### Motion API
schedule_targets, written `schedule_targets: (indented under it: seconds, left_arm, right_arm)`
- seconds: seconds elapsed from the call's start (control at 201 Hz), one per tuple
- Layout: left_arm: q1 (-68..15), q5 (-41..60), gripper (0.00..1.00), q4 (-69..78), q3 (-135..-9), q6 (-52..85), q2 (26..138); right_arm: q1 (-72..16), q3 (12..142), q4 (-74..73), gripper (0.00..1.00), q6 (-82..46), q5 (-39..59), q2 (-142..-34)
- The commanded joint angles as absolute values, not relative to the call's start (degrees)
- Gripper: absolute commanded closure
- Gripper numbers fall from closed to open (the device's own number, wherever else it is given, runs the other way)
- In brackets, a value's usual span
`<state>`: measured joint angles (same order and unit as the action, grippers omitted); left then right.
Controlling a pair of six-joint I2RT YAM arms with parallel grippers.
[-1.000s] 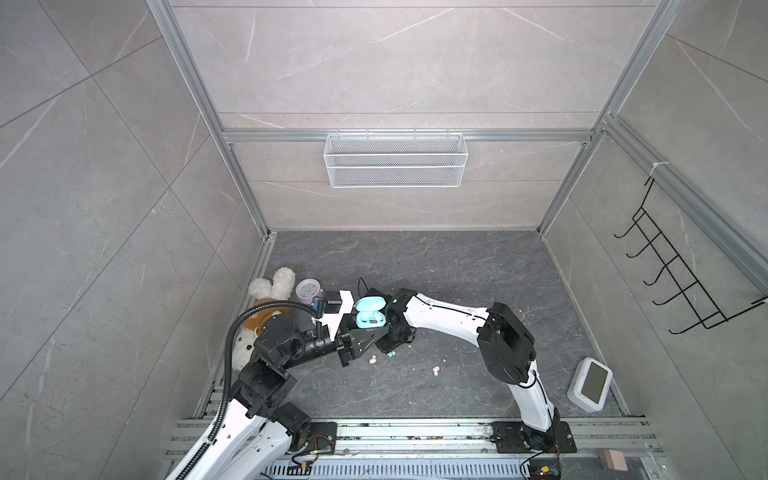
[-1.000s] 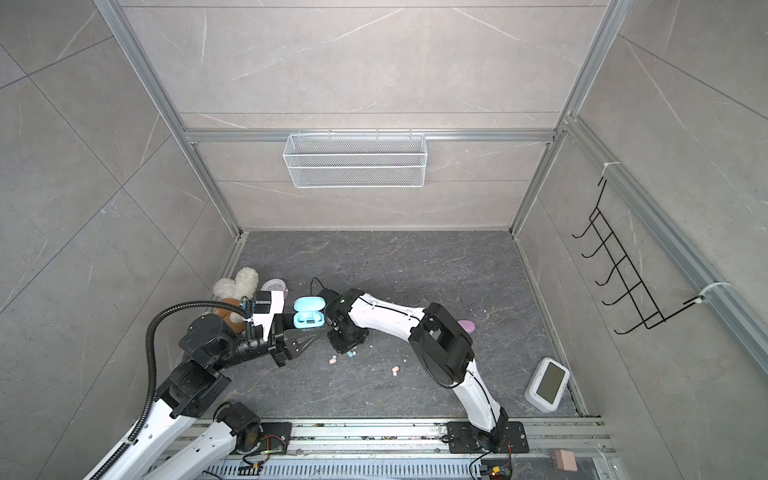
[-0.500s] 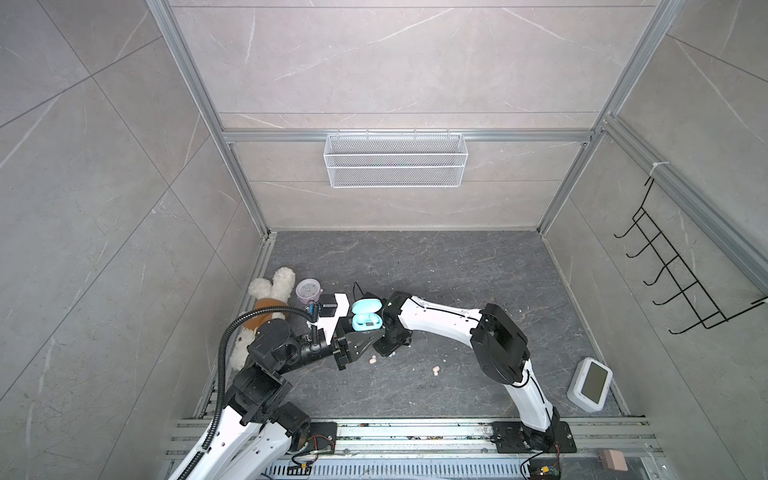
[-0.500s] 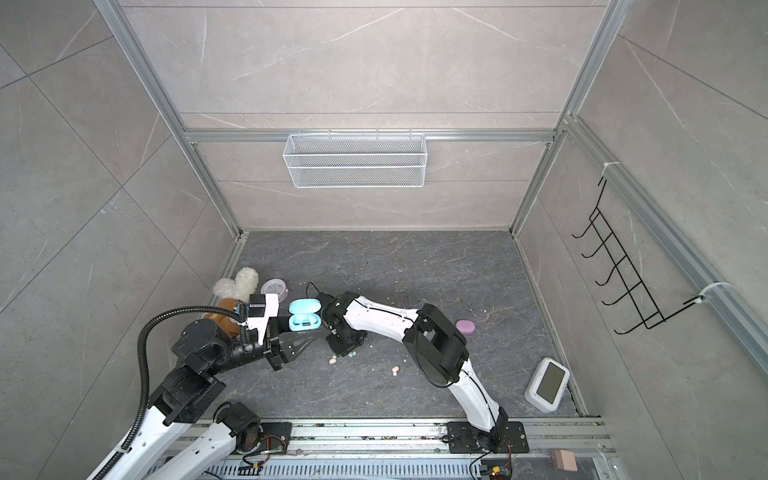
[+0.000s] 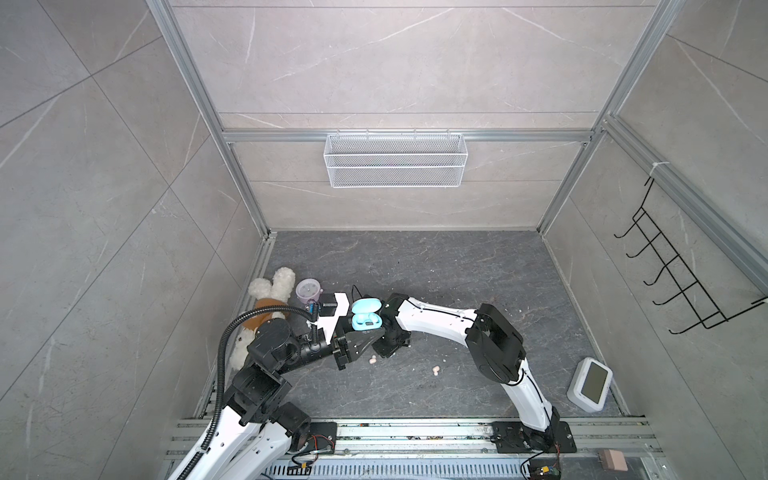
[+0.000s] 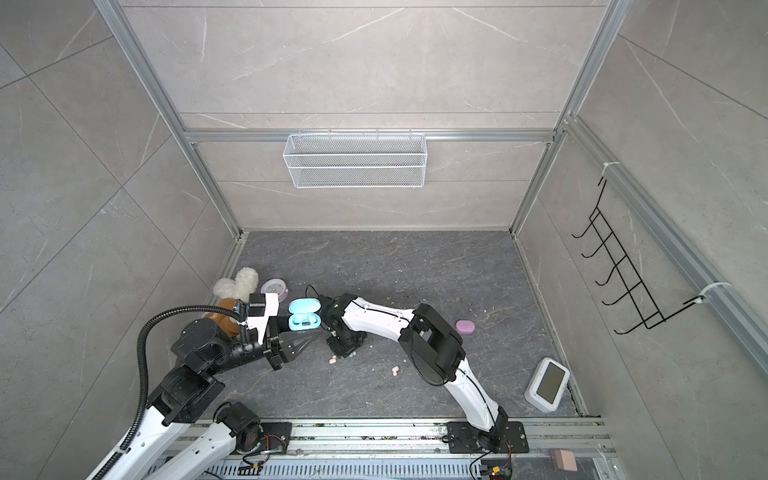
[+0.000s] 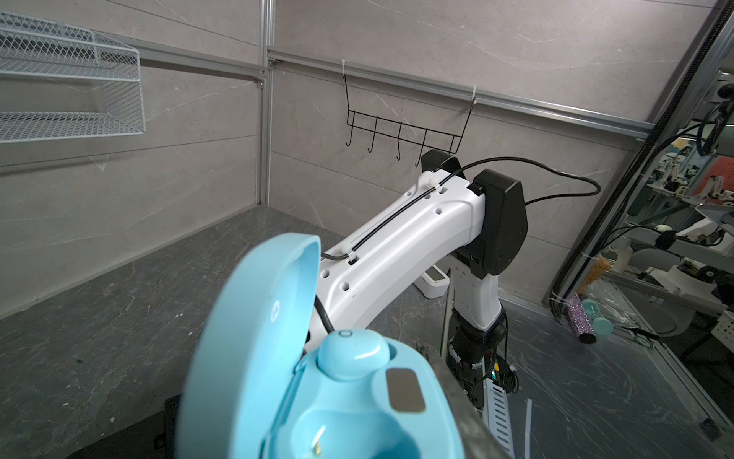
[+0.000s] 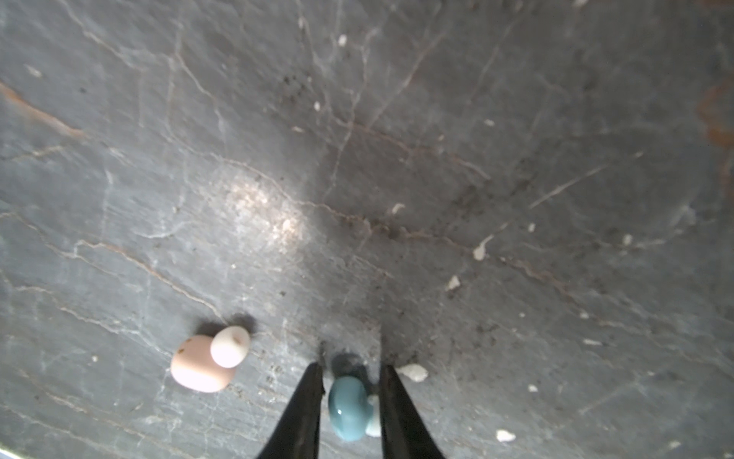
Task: Insert the wireless bluetooth earbuds into the charging case
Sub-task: 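Close the right gripper on the second blue earbud, then lift the second blue earbud off the table with the right gripper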
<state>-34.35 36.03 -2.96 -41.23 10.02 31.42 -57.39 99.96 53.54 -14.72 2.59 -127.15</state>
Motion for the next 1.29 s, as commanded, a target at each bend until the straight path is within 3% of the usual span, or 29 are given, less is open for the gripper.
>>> schedule_targets:
  seconds: [0.0, 0.836, 1.289]
  left_arm:
    - [-34.0, 35.8, 0.72, -1.9, -43.7, 9.1, 31.6]
    - [-34.0, 35.9, 0.72, -1.3, -43.7, 9.3, 32.2]
    - [-34.1, 37.4, 0.72, 5.1, -43.9, 9.5, 37.2]
  right_arm:
    - [-57.8, 99.4, 55.3, 0.73, -13.6, 2.6, -128.0]
    - [-57.8, 97.1, 54.4, 0.83, -17.3, 0.5, -126.0]
    - [-51.6, 87.4, 50.6, 0.85, -23.3, 2.9, -113.9]
